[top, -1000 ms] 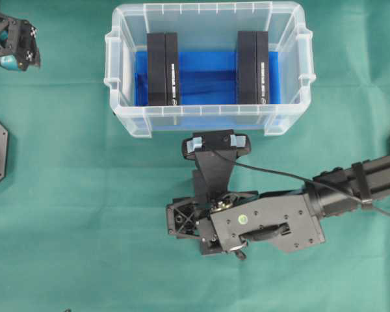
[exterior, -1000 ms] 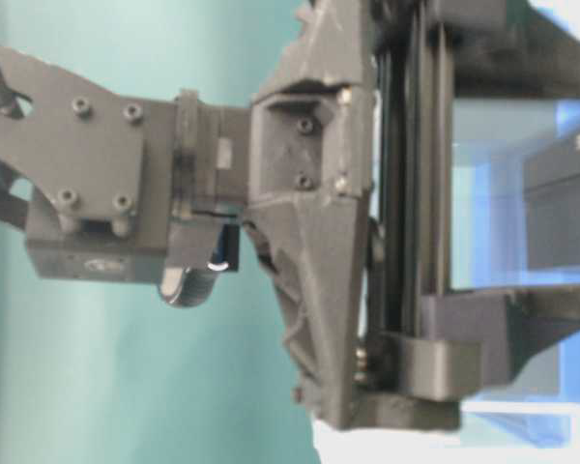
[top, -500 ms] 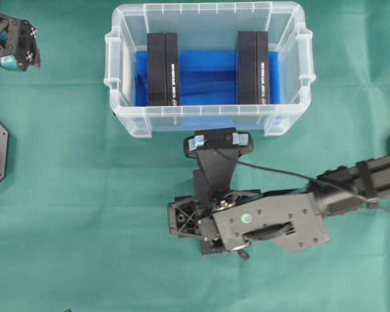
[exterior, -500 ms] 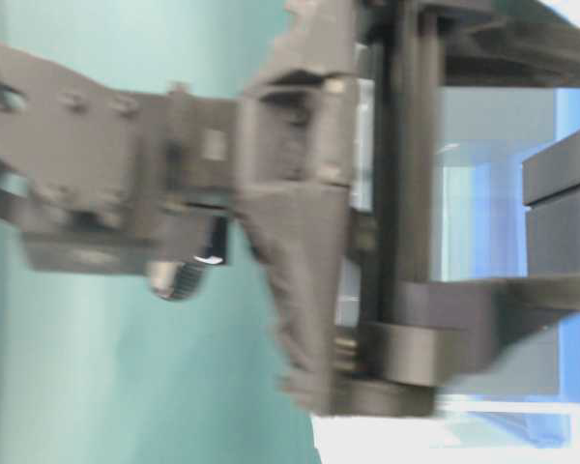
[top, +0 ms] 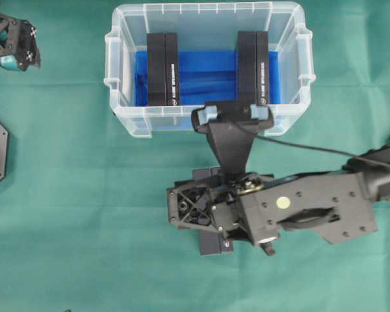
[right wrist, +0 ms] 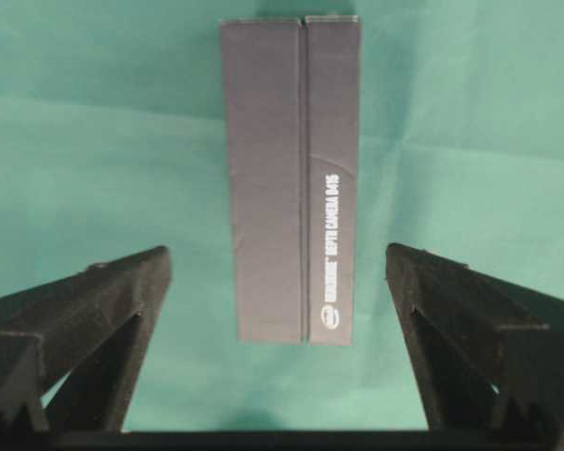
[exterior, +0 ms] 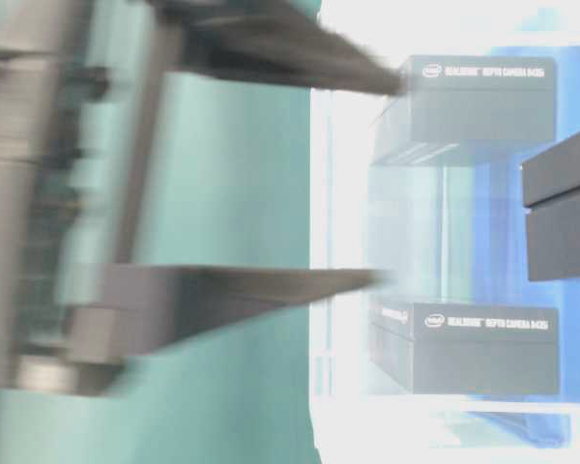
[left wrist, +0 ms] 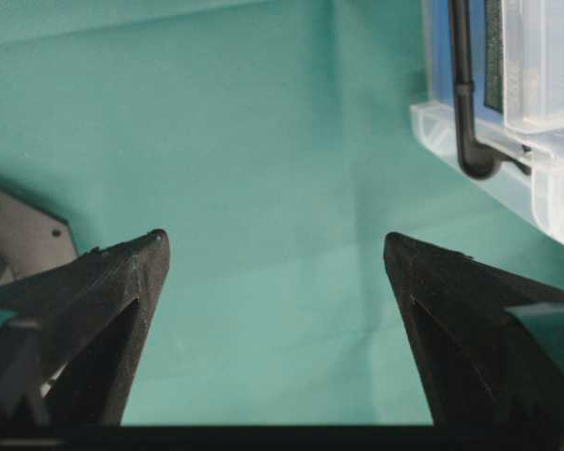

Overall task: Take out the box from the case.
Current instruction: 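Lower the boxes onto the table in front of the case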

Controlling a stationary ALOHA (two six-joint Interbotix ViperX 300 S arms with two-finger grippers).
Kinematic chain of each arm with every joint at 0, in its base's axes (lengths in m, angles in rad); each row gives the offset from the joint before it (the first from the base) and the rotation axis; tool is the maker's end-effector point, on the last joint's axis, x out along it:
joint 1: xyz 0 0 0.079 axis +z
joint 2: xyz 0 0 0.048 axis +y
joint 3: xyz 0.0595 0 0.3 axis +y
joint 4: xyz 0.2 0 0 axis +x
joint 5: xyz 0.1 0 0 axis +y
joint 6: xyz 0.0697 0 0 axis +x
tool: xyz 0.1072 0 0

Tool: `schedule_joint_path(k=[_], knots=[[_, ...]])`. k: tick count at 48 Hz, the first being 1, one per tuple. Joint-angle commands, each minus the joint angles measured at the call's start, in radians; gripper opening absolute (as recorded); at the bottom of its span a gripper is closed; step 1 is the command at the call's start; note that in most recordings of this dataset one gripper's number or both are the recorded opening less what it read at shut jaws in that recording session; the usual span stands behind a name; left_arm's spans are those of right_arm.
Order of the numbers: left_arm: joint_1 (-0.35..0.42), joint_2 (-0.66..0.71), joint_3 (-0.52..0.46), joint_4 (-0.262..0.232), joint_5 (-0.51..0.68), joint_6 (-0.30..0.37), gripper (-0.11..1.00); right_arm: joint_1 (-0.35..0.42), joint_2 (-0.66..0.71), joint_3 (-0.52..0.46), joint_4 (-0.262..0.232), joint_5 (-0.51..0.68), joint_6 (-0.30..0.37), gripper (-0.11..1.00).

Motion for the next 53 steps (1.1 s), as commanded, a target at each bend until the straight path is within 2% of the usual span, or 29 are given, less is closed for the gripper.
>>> schedule_joint_path(k=[1, 11, 24, 35, 44, 53], knots=[[-0.002, -0.006, -0.012, 0.005, -0.005, -0.002, 0.94, 0.002, -0.048, -0.071, -0.023, 0.048, -0.014, 0.93], [-0.002, -0.006, -0.012, 0.003, -0.005, -0.002, 0.94, 0.003, -0.046, -0.176, -0.038, 0.156, -0.051, 0.93], [-0.002, -0.006, -0.012, 0.002, -0.006, -0.003, 0.94, 0.003, -0.034, -0.183, -0.043, 0.176, -0.061, 0.93], [-0.002, -0.006, -0.012, 0.000, -0.005, -0.003, 0.94, 0.003, -0.032, -0.149, -0.041, 0.179, -0.060, 0.93], [-0.002, -0.011, -0.011, -0.002, 0.000, -0.003, 0.94, 0.015, -0.052, -0.115, -0.038, 0.232, -0.060, 0.93], [-0.002, -0.012, -0.009, -0.008, 0.000, -0.005, 0.94, 0.038, -0.124, -0.018, -0.037, 0.245, -0.058, 0.93]])
